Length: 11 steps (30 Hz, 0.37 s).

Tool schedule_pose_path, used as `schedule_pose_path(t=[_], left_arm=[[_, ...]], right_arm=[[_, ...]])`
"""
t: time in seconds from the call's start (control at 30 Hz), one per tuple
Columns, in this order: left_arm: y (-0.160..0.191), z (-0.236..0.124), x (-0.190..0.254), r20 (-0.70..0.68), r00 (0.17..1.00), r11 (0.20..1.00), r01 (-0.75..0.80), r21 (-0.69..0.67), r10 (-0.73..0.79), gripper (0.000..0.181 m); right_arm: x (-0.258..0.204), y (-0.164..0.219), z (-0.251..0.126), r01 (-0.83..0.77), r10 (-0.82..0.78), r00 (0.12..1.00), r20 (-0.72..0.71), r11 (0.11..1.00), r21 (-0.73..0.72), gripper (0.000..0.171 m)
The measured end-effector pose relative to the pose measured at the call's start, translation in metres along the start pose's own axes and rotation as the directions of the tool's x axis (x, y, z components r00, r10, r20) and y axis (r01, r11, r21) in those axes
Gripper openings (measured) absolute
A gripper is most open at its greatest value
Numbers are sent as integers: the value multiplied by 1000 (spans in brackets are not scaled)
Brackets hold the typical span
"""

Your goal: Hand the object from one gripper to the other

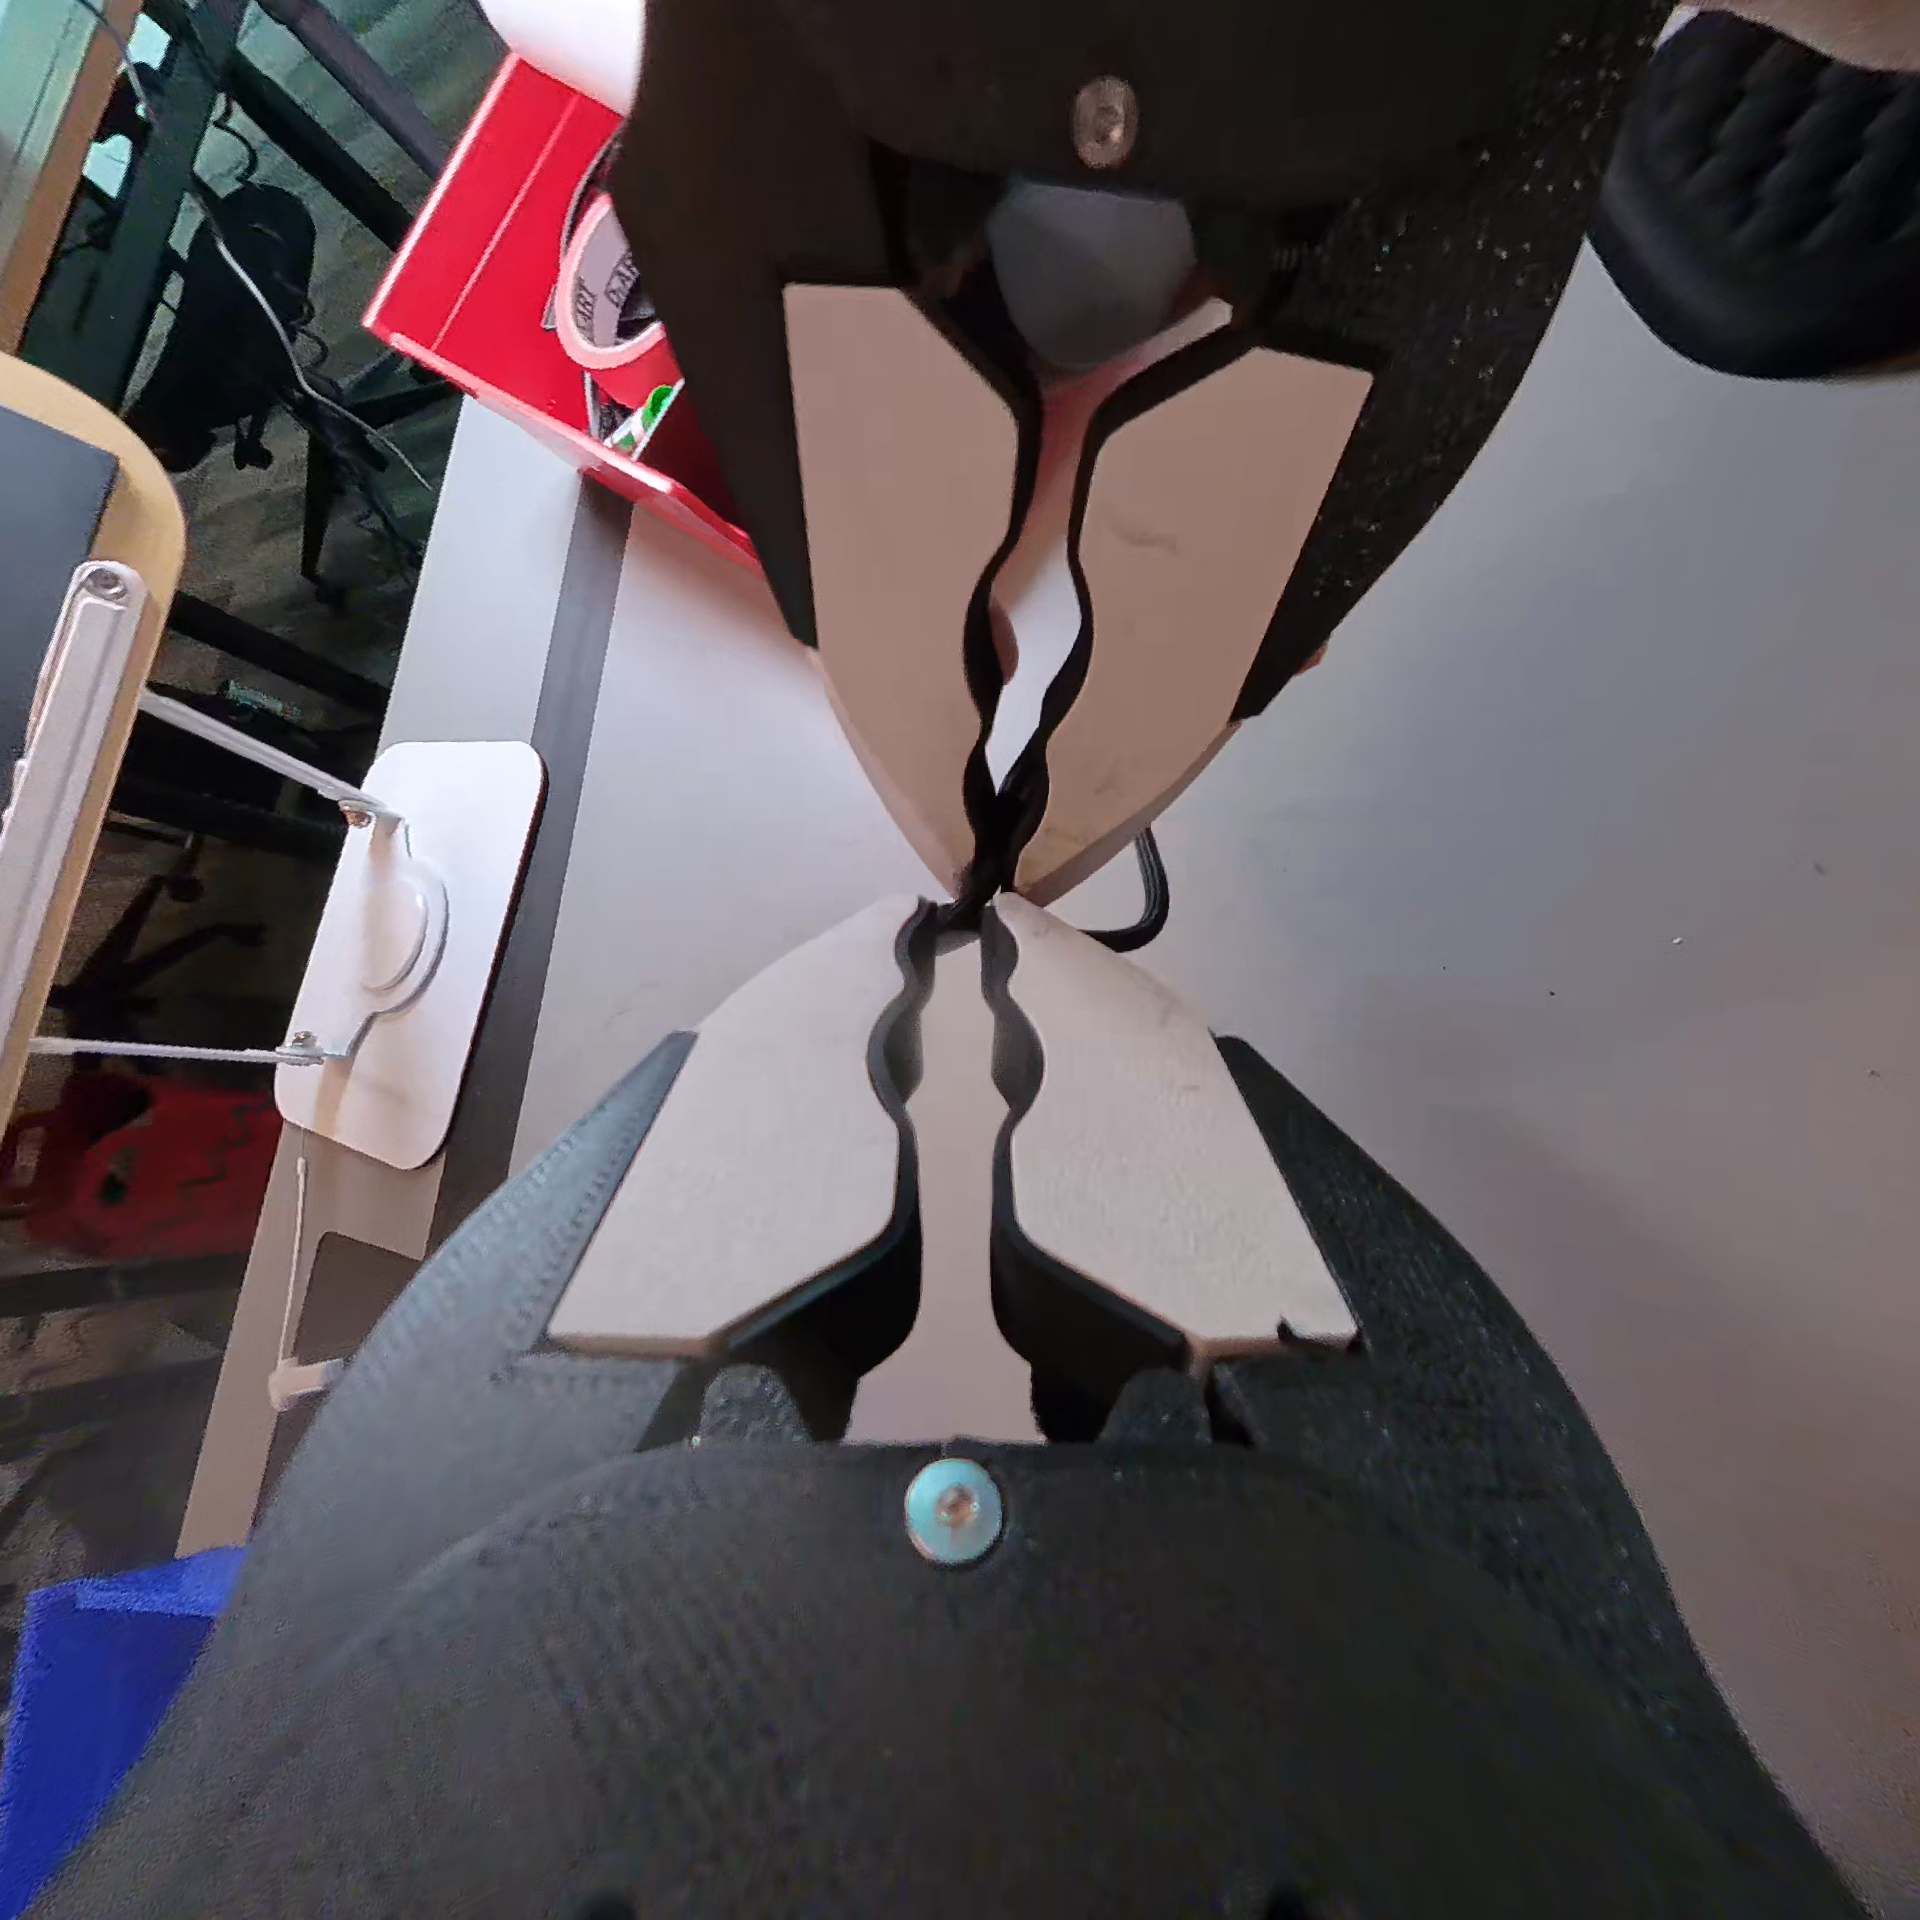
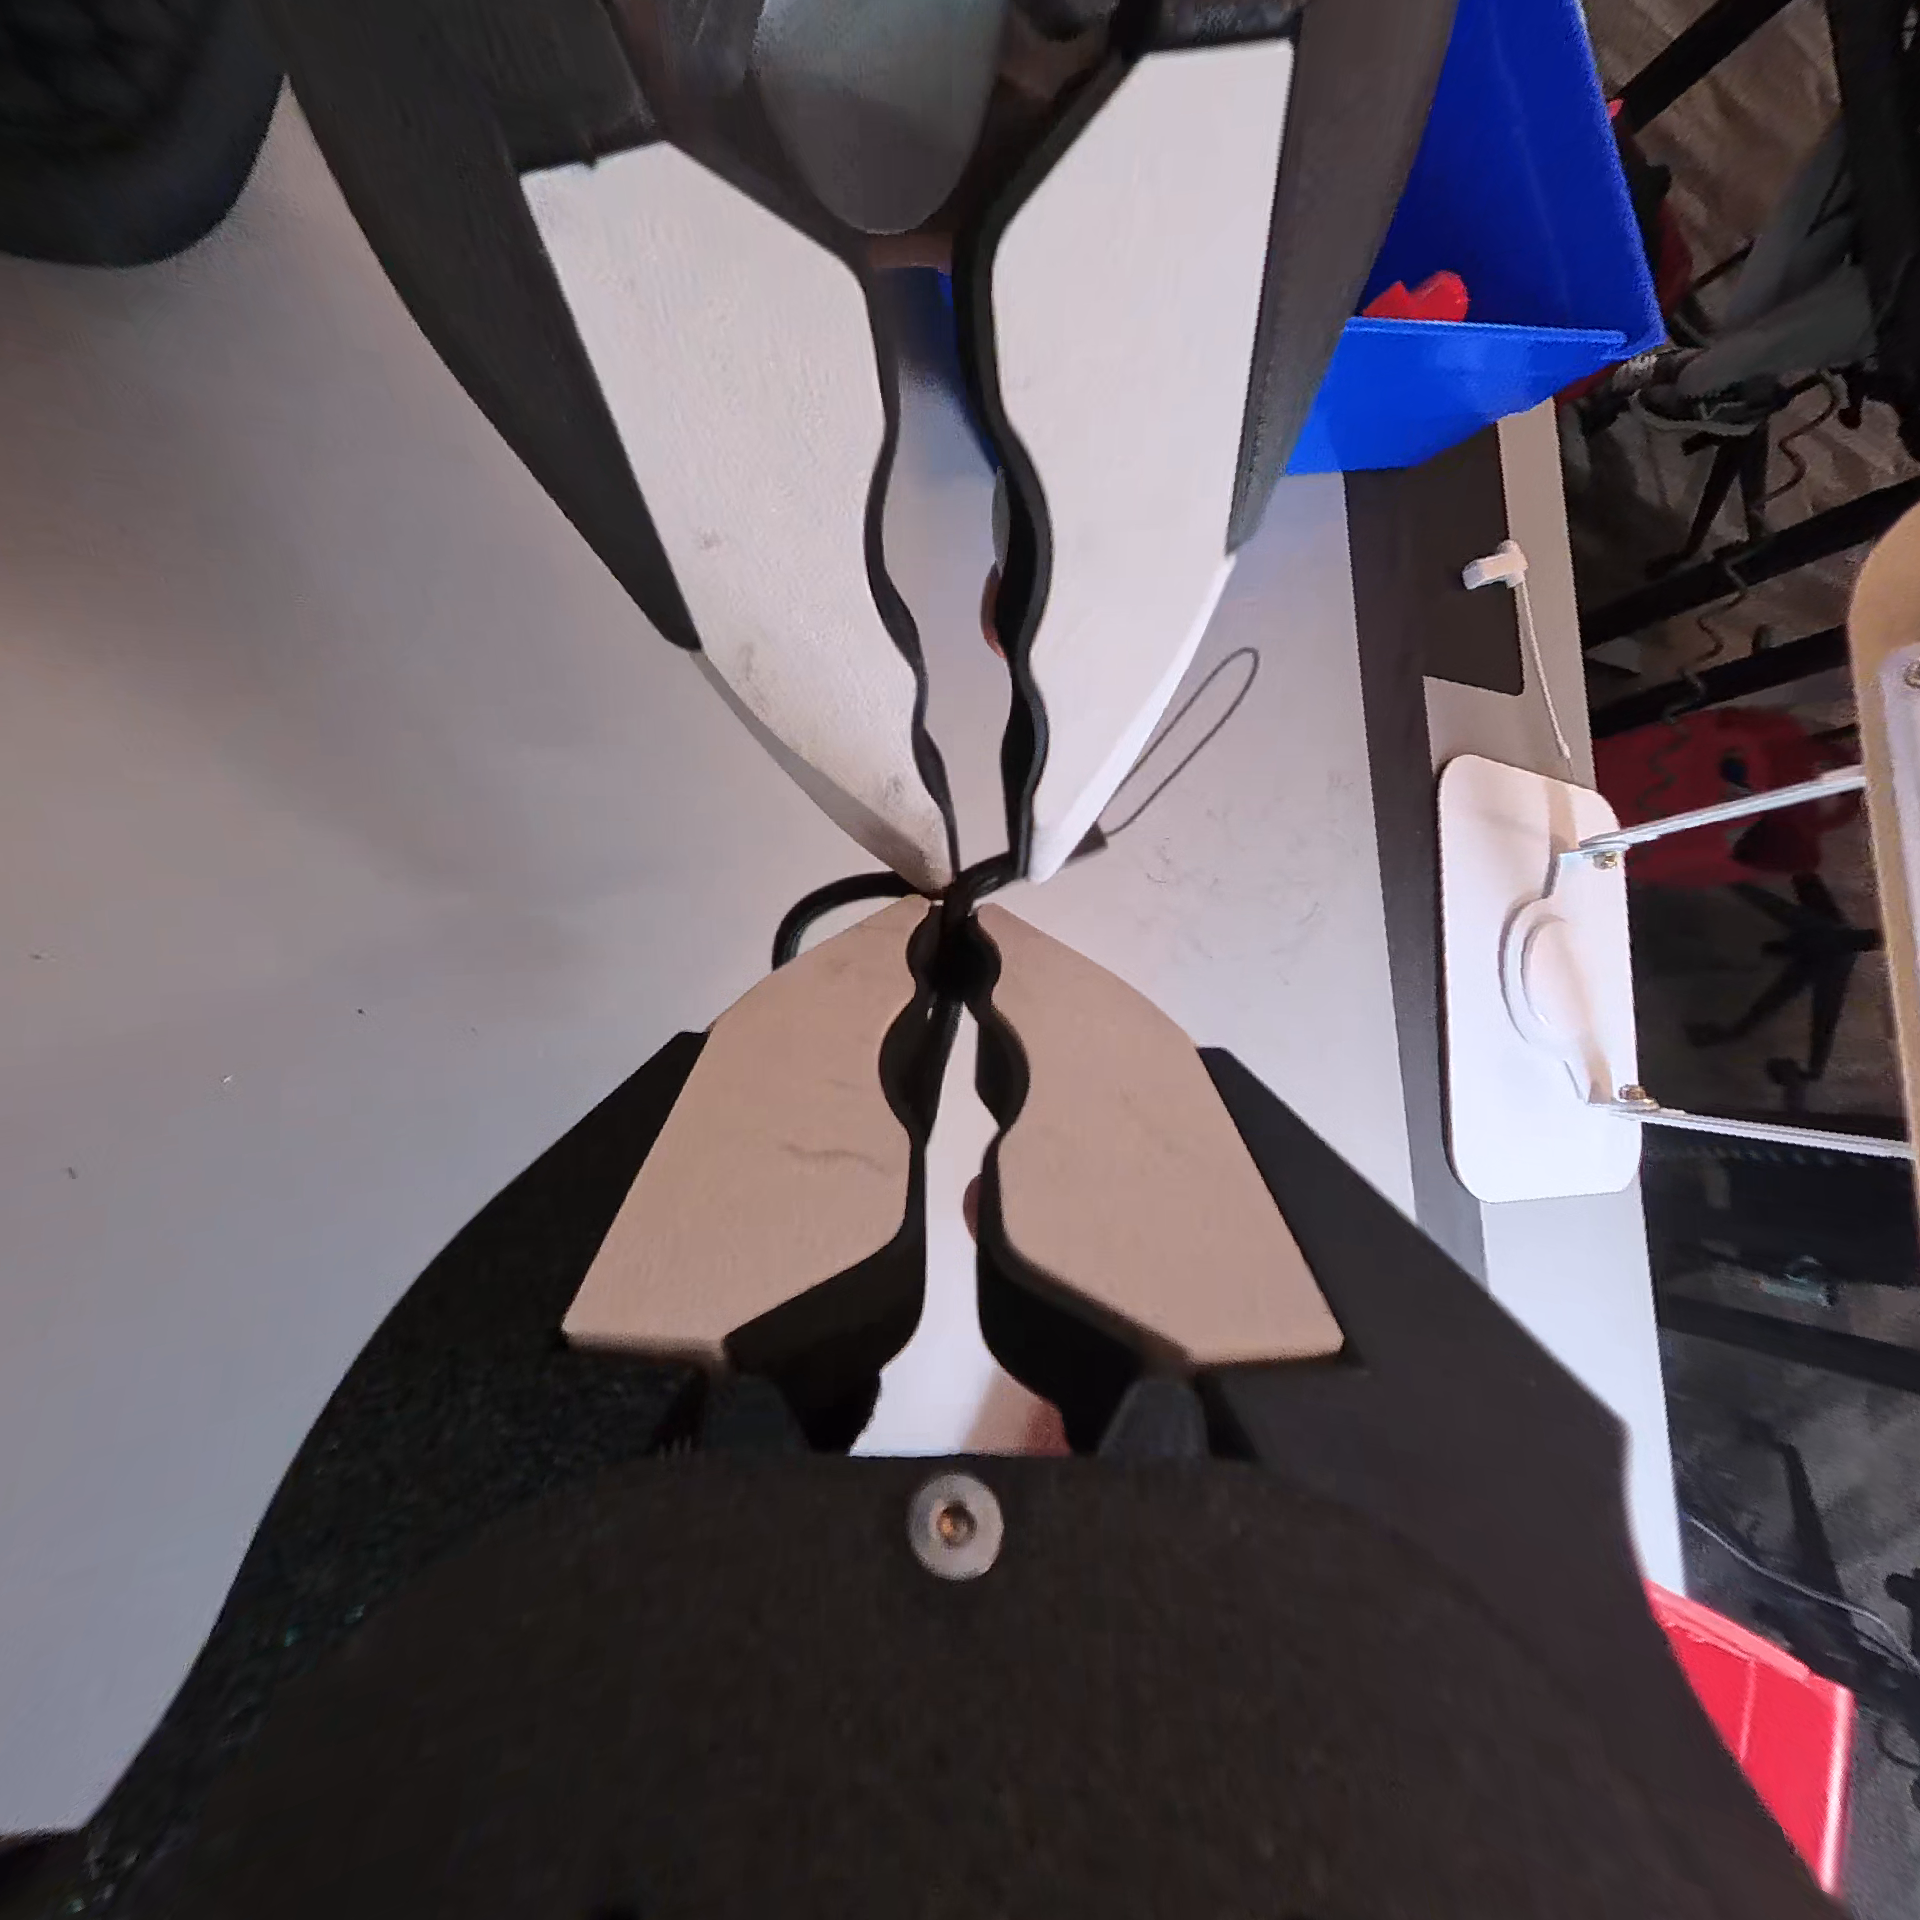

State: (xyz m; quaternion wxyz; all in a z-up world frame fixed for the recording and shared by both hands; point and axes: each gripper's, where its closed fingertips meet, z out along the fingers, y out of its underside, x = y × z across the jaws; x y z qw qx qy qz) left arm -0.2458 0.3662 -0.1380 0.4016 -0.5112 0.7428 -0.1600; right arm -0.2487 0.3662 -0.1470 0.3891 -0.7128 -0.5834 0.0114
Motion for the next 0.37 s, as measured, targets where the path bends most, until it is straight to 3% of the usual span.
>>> schedule_pose_path(t=[0.1,0.27,0.37], left_arm=[[-1,1,-1,14,1000,1000,-24,-1,24,3],[1,-12,-19,42,994,995,97,28,-99,2],[3,-14,-19,13,990,990,138,35,-138,1]], right_arm=[[1,2,0,20,-20,1000,-10,1000,-3,2],[22,3,-14,-31,37,996,-80,997,74,11],[30,6,-15,-28,38,993,-115,996,83,3]])
